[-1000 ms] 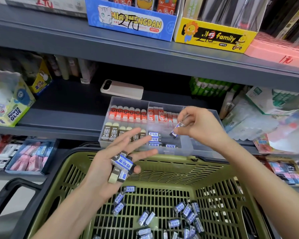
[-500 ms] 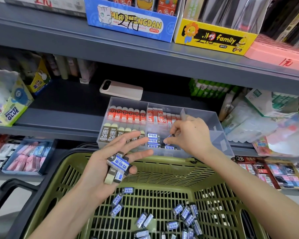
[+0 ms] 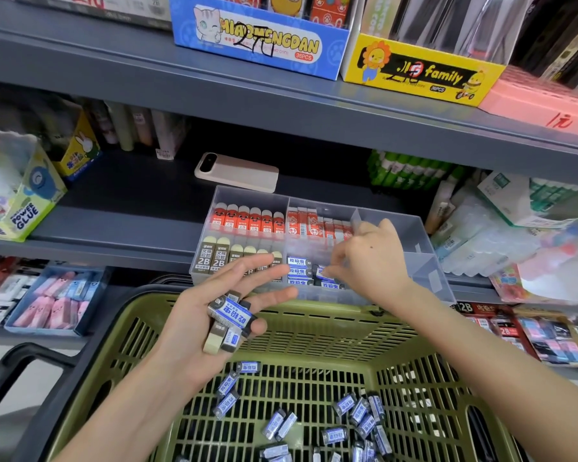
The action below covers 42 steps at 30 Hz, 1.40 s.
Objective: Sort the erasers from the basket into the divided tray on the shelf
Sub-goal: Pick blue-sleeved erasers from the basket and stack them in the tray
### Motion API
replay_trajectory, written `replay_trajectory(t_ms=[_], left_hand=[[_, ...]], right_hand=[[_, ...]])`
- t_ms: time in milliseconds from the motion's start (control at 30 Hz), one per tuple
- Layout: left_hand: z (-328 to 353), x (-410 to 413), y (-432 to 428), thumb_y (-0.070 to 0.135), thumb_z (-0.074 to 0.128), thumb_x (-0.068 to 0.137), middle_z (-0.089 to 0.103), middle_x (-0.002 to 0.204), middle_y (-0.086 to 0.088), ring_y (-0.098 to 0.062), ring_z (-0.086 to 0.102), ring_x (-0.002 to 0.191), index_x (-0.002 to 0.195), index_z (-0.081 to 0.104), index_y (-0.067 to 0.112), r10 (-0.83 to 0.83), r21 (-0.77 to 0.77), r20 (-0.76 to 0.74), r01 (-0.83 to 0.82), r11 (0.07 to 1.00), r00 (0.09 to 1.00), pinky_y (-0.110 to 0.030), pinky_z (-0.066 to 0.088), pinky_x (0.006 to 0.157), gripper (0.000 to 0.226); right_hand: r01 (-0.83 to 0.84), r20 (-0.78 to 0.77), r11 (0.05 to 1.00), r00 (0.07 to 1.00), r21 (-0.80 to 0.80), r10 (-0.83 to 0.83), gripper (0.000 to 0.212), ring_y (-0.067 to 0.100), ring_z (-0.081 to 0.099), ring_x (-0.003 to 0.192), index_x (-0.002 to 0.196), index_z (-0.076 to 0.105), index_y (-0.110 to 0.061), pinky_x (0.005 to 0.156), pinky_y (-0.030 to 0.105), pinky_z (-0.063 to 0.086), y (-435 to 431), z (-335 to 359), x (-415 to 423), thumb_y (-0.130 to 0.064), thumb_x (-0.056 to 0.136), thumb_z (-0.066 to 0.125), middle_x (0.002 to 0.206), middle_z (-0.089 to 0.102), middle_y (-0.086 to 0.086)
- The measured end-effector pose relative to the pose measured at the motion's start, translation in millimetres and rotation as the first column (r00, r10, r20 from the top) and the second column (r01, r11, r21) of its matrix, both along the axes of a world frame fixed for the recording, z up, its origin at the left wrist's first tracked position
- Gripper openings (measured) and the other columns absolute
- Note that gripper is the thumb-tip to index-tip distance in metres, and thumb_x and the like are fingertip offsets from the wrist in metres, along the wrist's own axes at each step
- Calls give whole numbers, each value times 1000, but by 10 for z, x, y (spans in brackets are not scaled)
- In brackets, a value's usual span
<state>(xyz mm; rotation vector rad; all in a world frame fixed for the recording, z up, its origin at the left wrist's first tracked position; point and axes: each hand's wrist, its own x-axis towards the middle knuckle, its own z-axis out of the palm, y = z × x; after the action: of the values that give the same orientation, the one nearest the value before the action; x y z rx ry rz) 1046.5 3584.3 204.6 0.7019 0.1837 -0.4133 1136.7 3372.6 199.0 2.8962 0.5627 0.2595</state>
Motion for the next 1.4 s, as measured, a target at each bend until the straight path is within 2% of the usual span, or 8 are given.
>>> replay_trajectory(t_ms=[200, 400, 600, 767, 1000, 1100, 1300, 1400], left_hand=[[23, -7, -20, 22, 50, 83, 67, 115, -19, -34, 70, 91, 94, 75, 5, 8, -19, -39, -9, 1000, 999, -21, 48, 40, 33], [55, -24, -58, 24, 54, 79, 68, 111, -21, -34, 70, 88, 88, 76, 5, 46, -20, -54, -47, 999, 997, -22, 47, 40, 30], [81, -54, -126, 24, 55, 78, 69, 108, -20, -33, 70, 87, 85, 76, 6, 58, 2, -45, -58, 998, 997, -22, 46, 40, 28], [85, -66, -125, 23, 56, 77, 69, 109, -21, -34, 70, 88, 86, 76, 6, 59, 8, -36, -59, 998, 998, -23, 46, 39, 27], [82, -40, -95, 22, 55, 78, 70, 104, -21, -33, 70, 84, 88, 74, 5, 56, 2, -32, -56, 998, 998, -22, 45, 39, 27], [82, -33, -85, 22, 55, 78, 70, 100, -20, -31, 70, 82, 87, 75, 5, 55, 8, -32, -54, 998, 998, -22, 45, 39, 28], [89, -17, -103, 23, 57, 79, 70, 91, -18, -28, 70, 74, 86, 76, 4, 68, -6, -84, -68, 998, 994, -23, 45, 38, 28], [98, -3, -134, 24, 59, 76, 69, 86, -17, -27, 69, 70, 85, 74, 2, 87, -8, -116, -88, 996, 989, -22, 45, 39, 28]], right_hand=[[-73, -122, 966, 992, -246, 44, 40, 17, 43, 99, 88, 70, -28, 71, 34, 10, -29, 56, 15, -52, 93, 39, 85, 65, -11], [-142, -202, 939, 976, -314, 80, 33, 18, 41, 96, 95, 67, -33, 74, 33, 17, -31, 118, 19, -44, 95, 36, 95, 65, -13], [-139, -188, 953, 978, -269, 89, 30, 19, 44, 101, 113, 59, -40, 79, 34, 24, 39, 124, 14, -39, 97, 34, 98, 67, -8], [11, -41, 1000, 999, 25, -10, 33, 20, 61, 96, 105, 68, -30, 70, 27, 42, 36, 148, -79, -47, 93, 42, 95, 70, -2], [-71, -387, 997, 921, -35, 52, 31, 32, 50, 115, 121, 57, -24, 91, 37, 45, 81, 166, -109, -22, 98, 36, 109, 67, 5], [-52, -437, 998, 897, 33, 61, 41, 24, 51, 115, 124, 56, -28, 103, 37, 35, 97, 188, -58, -9, 92, 40, 117, 65, 0], [-49, -455, 994, 886, 98, 88, 51, 17, 52, 118, 127, 55, -29, 95, 26, 39, 40, 197, -38, -1, 86, 43, 126, 60, -8], [-51, -467, 994, 880, 101, 93, 47, 18, 49, 119, 127, 54, -30, 101, 31, 38, 34, 221, -41, -4, 90, 42, 124, 61, -7]])
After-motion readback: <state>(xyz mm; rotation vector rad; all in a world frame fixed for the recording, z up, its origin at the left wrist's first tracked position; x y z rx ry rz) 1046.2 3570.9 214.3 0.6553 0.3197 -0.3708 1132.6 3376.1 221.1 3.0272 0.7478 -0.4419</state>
